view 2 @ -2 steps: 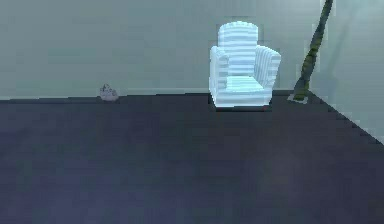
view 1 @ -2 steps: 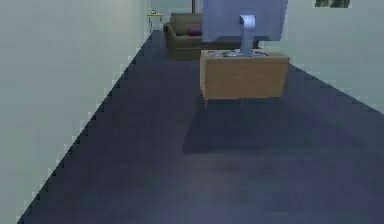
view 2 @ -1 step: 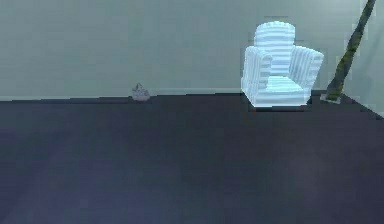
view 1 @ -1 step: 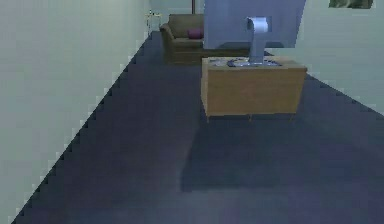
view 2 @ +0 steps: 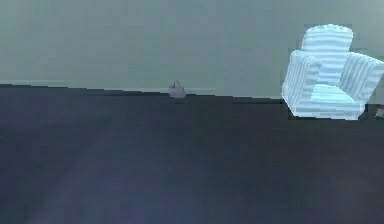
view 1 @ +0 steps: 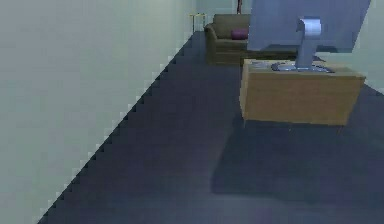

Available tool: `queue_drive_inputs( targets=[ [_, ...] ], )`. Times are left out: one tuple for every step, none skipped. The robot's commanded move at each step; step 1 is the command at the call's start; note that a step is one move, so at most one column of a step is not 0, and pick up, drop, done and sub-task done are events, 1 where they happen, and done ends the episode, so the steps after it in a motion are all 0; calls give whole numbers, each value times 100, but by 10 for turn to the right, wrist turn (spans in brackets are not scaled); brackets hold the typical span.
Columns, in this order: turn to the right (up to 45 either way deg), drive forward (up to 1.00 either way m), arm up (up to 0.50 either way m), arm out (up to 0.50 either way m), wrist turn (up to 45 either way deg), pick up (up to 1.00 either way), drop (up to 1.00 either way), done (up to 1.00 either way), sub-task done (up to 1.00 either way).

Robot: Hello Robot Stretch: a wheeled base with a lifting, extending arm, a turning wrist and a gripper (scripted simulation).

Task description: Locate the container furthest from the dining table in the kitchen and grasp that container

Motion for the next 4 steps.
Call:
queue_drive_inputs(
  targets=[
    [0,100,0,0,0,0,0,0,0],
    [-30,0,0,0,0,0,0,0,0],
    [0,100,0,0,0,0,0,0,0],
    [0,100,0,0,0,0,0,0,0]
  ],
)
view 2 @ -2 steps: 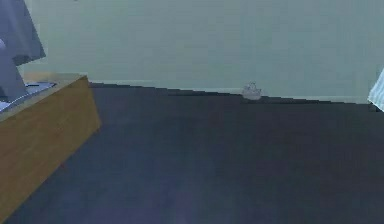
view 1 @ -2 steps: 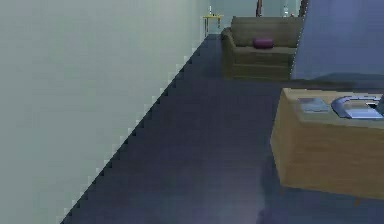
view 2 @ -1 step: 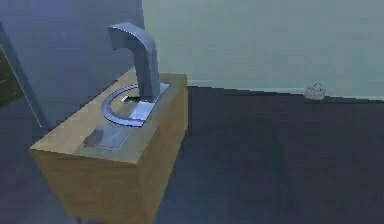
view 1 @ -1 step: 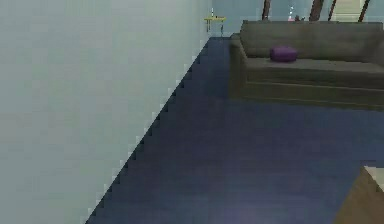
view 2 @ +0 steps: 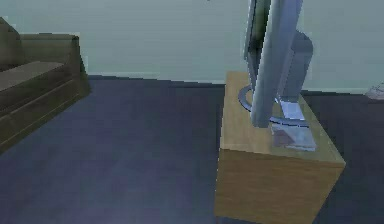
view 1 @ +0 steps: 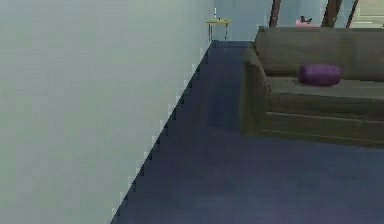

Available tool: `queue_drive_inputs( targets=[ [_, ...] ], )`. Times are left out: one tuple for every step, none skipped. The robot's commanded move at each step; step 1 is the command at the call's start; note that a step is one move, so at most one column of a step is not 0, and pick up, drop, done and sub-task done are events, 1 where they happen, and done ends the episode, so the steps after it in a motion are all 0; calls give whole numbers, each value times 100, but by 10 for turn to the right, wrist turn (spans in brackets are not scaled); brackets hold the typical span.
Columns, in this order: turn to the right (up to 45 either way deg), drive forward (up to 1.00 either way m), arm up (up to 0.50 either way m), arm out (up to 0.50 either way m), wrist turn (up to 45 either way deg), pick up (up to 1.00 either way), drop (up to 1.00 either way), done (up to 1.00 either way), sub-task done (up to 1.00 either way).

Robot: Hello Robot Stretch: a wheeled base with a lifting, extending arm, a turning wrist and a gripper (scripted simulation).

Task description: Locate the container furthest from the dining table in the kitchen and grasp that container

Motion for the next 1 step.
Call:
queue_drive_inputs(
  targets=[
    [0,100,0,0,0,0,0,0,0]
  ],
)
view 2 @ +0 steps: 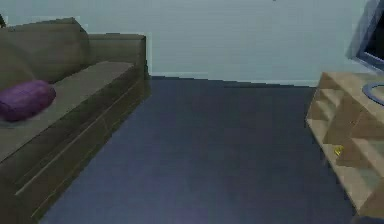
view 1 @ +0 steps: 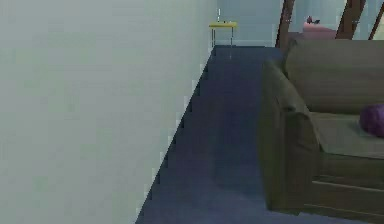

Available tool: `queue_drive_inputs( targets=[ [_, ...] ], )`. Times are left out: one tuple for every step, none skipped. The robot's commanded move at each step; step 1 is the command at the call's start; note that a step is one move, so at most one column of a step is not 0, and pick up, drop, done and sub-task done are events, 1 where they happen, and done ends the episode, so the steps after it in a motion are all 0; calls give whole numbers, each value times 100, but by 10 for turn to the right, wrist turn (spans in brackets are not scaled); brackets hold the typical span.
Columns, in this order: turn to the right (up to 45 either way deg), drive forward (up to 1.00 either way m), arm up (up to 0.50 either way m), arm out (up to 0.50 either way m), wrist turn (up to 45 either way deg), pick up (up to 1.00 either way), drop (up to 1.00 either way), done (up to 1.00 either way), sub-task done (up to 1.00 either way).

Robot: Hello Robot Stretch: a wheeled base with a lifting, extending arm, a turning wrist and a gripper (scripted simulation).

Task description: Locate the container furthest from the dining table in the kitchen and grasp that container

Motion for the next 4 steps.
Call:
queue_drive_inputs(
  targets=[
    [0,100,0,0,0,0,0,0,0],
    [90,0,0,0,0,0,0,0,0],
    [0,100,0,0,0,0,0,0,0],
    [60,0,0,0,0,0,0,0,0]
  ],
)
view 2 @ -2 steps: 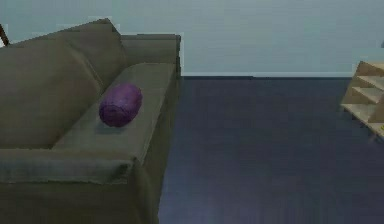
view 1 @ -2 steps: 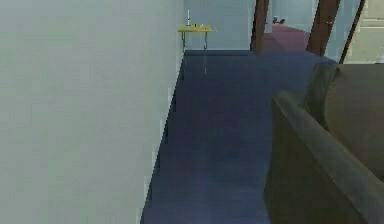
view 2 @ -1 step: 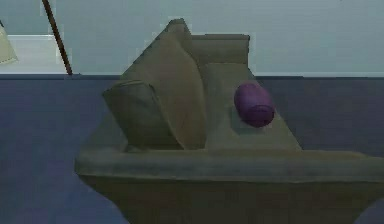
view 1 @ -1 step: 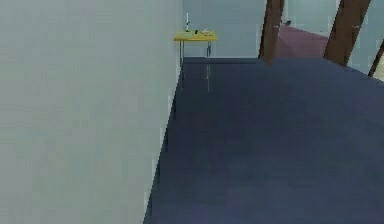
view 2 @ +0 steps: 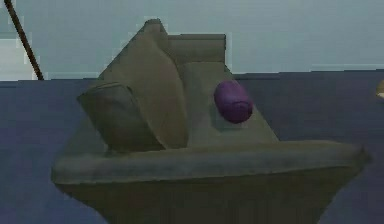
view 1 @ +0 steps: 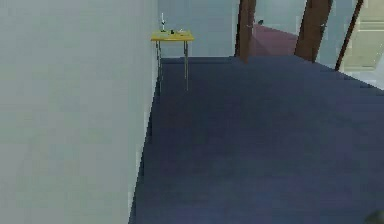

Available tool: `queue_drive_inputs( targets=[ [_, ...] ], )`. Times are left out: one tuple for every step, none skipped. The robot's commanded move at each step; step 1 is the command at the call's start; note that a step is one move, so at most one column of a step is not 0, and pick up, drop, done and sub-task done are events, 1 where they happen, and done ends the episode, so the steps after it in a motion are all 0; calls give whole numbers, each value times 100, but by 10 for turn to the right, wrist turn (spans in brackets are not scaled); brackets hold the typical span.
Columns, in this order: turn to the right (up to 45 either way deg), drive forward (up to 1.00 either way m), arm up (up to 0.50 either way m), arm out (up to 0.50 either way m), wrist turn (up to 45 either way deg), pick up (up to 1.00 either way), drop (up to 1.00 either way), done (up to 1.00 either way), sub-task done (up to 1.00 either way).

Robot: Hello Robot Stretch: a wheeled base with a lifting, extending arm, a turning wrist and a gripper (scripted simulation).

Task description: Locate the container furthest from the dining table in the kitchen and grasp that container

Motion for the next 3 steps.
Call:
queue_drive_inputs(
  targets=[
    [0,50,0,0,0,0,0,0,0],
    [450,0,0,0,0,0,0,0,0],
    [30,0,0,0,0,0,0,0,0]
  ],
)
